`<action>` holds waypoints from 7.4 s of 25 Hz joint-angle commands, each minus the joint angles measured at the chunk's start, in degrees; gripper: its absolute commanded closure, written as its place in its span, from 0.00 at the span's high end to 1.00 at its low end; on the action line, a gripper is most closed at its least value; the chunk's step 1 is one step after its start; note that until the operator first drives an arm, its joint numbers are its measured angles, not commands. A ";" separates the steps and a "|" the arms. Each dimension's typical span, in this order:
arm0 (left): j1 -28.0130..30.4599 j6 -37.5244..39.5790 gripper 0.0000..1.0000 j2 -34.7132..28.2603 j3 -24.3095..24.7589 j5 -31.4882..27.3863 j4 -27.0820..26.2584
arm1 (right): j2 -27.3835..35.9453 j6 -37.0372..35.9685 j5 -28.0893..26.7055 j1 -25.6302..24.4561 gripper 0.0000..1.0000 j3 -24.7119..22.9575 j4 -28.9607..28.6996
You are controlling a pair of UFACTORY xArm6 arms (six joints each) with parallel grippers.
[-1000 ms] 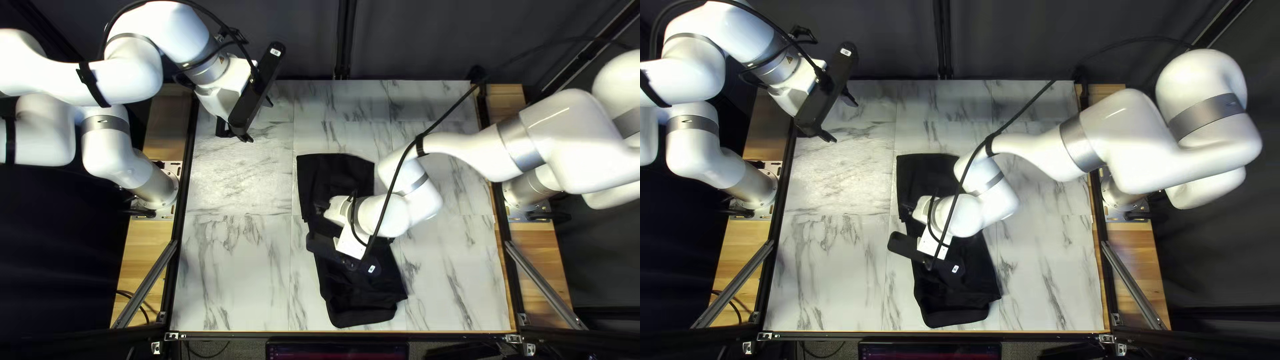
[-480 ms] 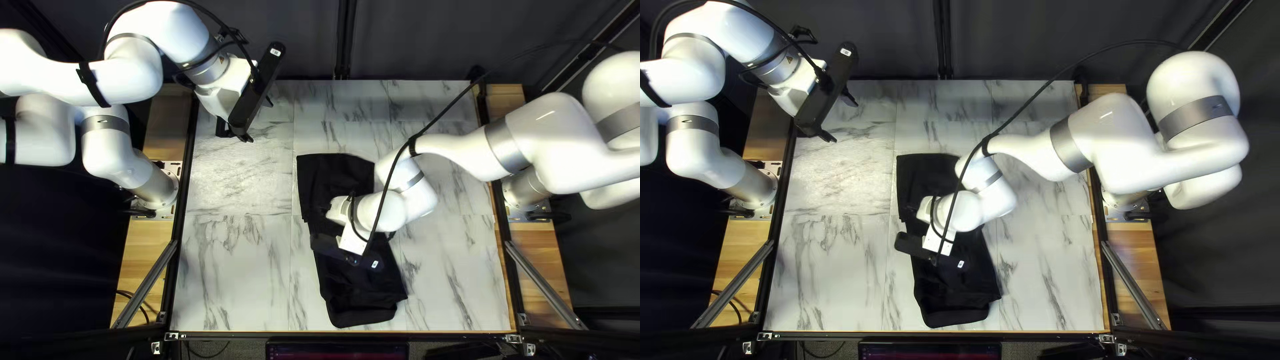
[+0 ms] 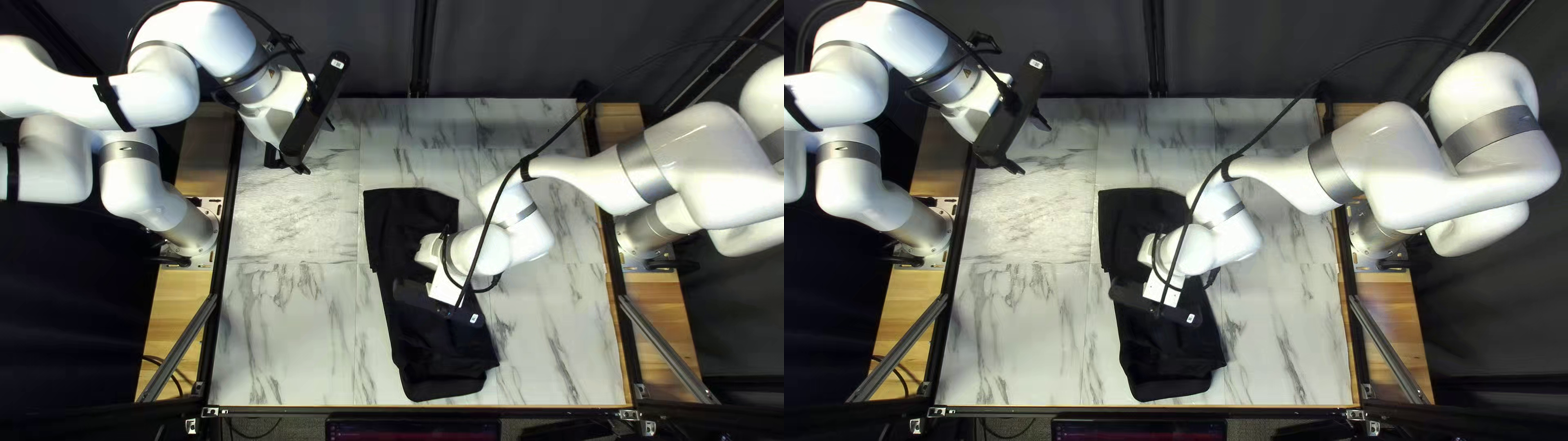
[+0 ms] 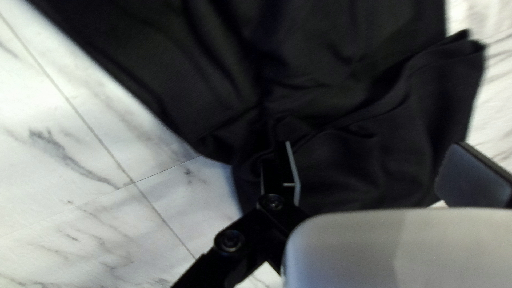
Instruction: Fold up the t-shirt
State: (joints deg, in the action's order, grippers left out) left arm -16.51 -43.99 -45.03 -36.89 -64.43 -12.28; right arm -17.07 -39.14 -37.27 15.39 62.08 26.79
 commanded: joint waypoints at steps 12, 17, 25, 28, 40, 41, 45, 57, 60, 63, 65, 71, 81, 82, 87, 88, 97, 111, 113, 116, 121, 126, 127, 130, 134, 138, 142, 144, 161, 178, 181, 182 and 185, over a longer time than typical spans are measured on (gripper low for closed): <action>0.00 0.00 1.00 0.00 0.00 0.00 0.00 | 1.58 -1.41 5.60 -2.55 1.00 -8.35 -0.04; 0.00 0.00 1.00 0.00 0.00 0.00 0.00 | 3.33 -1.54 6.00 -2.39 1.00 -10.98 -1.26; 0.00 0.00 1.00 0.00 0.00 0.00 0.00 | 1.52 -0.36 2.66 -1.25 1.00 -5.52 -0.55; 0.00 0.00 1.00 0.00 0.00 0.00 0.00 | 0.98 0.39 3.95 -2.01 1.00 -6.05 0.49; 0.00 0.00 1.00 0.00 0.00 0.00 0.00 | -0.68 2.00 6.72 -2.54 1.00 -6.73 0.87; 0.00 0.00 1.00 0.00 0.00 0.00 0.00 | -0.13 1.89 6.74 -2.66 1.00 -7.37 0.73; 0.00 0.00 1.00 0.00 0.00 0.00 0.00 | 2.83 1.82 6.91 -3.12 1.00 -10.83 0.12; 0.00 0.00 1.00 0.00 0.00 0.00 0.00 | 2.34 4.36 3.50 -2.19 1.00 -6.48 0.50; 0.00 0.00 1.00 0.00 0.00 0.00 0.00 | 0.64 8.66 3.59 -2.53 1.00 -5.18 3.49; 0.00 0.00 1.00 0.00 0.00 0.00 0.00 | -1.12 12.41 2.95 -2.07 1.00 -3.75 5.29; 0.00 0.00 1.00 0.00 0.00 0.00 0.00 | -0.89 13.53 2.65 -1.61 1.00 -3.84 5.95; 0.00 0.00 1.00 0.00 0.00 0.00 0.00 | -0.89 13.53 2.65 -1.61 1.00 -3.84 5.95; 0.00 0.00 1.00 0.00 0.00 0.00 0.00 | -1.15 11.93 -2.60 -2.06 1.00 -1.98 0.57; 0.00 0.00 1.00 0.00 0.00 0.00 0.00 | -1.18 12.95 -3.33 -1.86 1.00 -1.67 0.45; 0.00 0.00 1.00 0.00 0.00 0.00 0.00 | -3.15 21.75 -8.55 0.32 1.00 2.53 -0.04; 0.00 0.00 1.00 0.00 0.00 0.00 0.00 | -3.99 24.35 -10.02 0.93 1.00 3.93 -0.20; 0.00 0.00 1.00 0.00 0.00 0.00 0.00 | -5.48 35.49 -18.06 2.27 1.00 6.96 -1.67; 0.00 0.00 1.00 0.00 0.00 0.00 0.00 | -5.19 40.56 -19.83 1.42 1.00 5.57 -1.15; 0.00 0.00 1.00 0.00 0.00 0.00 0.00 | -6.05 40.76 -19.47 1.17 1.00 5.90 -1.00; 0.00 0.00 1.00 0.00 0.00 0.00 0.00 | -6.77 41.18 -19.75 1.04 1.00 6.23 -0.85; 0.00 0.00 1.00 0.00 0.00 0.00 0.00 | -6.30 41.84 -21.16 1.07 1.00 6.13 -0.63; 0.00 0.00 1.00 0.00 0.00 0.00 0.00 | -6.18 42.34 -22.06 1.08 1.00 6.10 -0.37; 0.00 0.00 1.00 0.00 0.00 0.00 0.00 | -6.16 42.39 -22.20 1.10 1.00 6.12 -0.38; 0.00 0.00 1.00 0.00 0.00 0.00 0.00 | -5.76 42.57 -22.68 1.15 1.00 5.83 -0.39; 0.00 0.00 1.00 0.00 0.00 0.00 0.00 | -4.95 42.74 -23.26 1.31 1.00 5.46 -0.38; 0.00 0.00 1.00 0.00 0.00 0.00 0.00 | -4.77 42.92 -22.84 1.16 1.00 4.80 -0.17; 0.00 0.00 1.00 0.00 0.00 0.00 0.00 | -5.39 42.92 -22.14 1.06 1.00 4.81 -0.29; 0.00 0.00 1.00 0.00 0.00 0.00 0.00 | -5.44 42.92 -22.02 1.09 1.00 4.78 -0.36; 0.00 0.00 1.00 0.00 0.00 0.00 0.00 | -6.79 43.85 -22.21 1.69 0.85 5.59 -0.01; 0.00 0.00 1.00 0.00 0.00 0.00 0.00 | -8.57 45.24 -23.00 2.46 0.01 7.33 1.12; 0.00 0.00 1.00 0.00 0.00 0.00 0.00 | -8.15 45.42 -23.14 2.59 0.00 6.94 1.29; 0.00 0.00 1.00 0.00 0.00 0.00 0.00 | -8.07 45.45 -23.19 2.62 0.00 6.89 1.32; 0.00 0.00 1.00 0.00 0.00 0.00 0.00 | -7.75 45.62 -23.36 2.73 0.00 6.60 1.47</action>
State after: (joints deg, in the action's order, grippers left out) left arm -16.51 -43.99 -45.03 -36.89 -64.43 -12.28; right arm -24.97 6.39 -60.53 18.05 68.80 28.18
